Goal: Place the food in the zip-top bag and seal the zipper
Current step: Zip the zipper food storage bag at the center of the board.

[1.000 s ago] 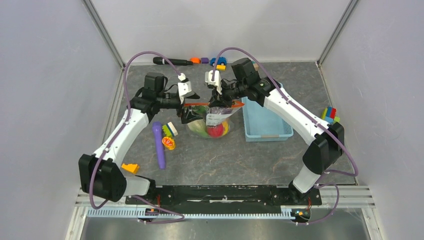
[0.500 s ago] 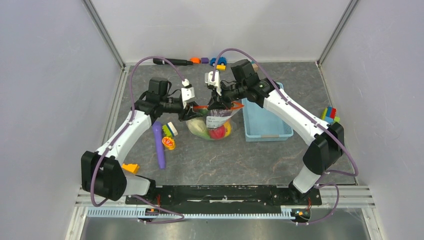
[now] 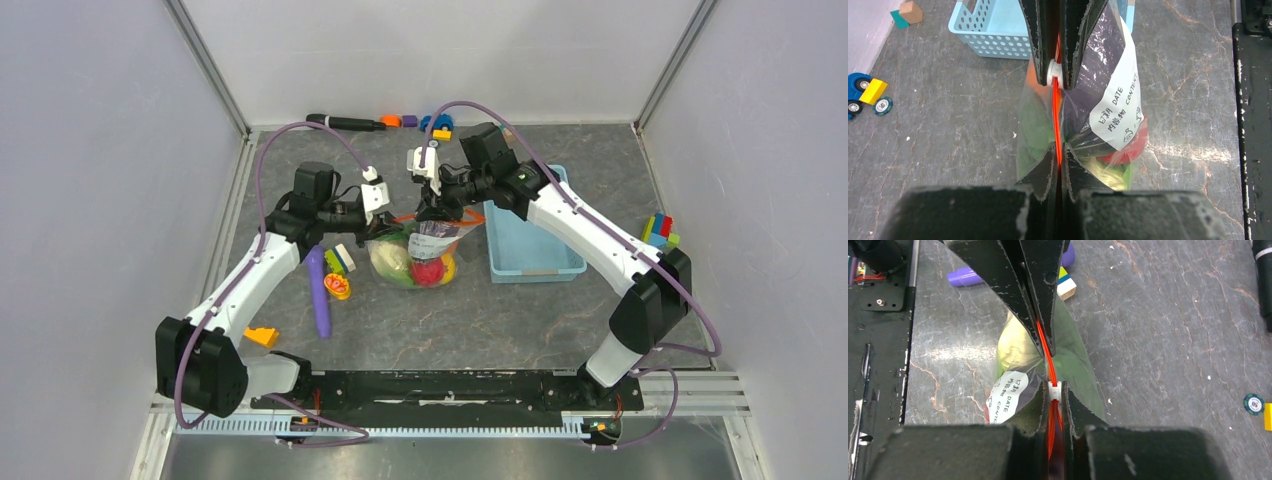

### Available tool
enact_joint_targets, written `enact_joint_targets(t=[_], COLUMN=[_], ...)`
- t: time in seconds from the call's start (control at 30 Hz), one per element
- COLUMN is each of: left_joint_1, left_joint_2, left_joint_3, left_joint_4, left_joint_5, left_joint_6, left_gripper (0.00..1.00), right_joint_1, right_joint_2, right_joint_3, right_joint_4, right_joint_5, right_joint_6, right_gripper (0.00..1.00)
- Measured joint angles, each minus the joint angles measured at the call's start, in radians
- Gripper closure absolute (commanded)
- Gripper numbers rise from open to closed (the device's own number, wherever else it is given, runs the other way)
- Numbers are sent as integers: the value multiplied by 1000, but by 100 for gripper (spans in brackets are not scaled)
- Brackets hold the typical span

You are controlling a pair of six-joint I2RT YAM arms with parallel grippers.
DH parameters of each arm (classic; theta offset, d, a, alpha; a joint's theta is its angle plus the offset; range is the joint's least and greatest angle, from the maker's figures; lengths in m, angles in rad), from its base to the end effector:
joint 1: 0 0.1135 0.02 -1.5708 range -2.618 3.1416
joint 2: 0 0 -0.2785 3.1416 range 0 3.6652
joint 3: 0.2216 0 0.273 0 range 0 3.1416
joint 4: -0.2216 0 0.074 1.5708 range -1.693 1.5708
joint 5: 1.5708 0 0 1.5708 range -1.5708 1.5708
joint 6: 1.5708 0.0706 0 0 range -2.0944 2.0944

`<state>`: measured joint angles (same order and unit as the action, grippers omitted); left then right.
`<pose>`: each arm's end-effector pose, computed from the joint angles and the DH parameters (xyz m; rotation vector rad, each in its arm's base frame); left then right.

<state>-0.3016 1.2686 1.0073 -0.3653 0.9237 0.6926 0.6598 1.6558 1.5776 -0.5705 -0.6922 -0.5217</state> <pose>0.2738 -0.1442 0.3002 1.3643 1.4763 -0.7580 0.3012 0.2907 0.3525 -1.5066 1.5599 0.8411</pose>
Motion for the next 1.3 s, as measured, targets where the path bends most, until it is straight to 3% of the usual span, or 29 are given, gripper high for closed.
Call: enact_joint_targets(t=[1.3], left_joint_1=[-13], left_joint_2=[-11], left_joint_3=[-32], left_joint_4=[10], left_joint_5=[-109], left_joint_6=[2], left_gripper=[98], right_joint_1=[29], right_joint_2=[-10], right_joint_3=[-19], right_joint_4=[-57], right_joint_5=[293], right_joint_6=[-18], right_gripper=[100])
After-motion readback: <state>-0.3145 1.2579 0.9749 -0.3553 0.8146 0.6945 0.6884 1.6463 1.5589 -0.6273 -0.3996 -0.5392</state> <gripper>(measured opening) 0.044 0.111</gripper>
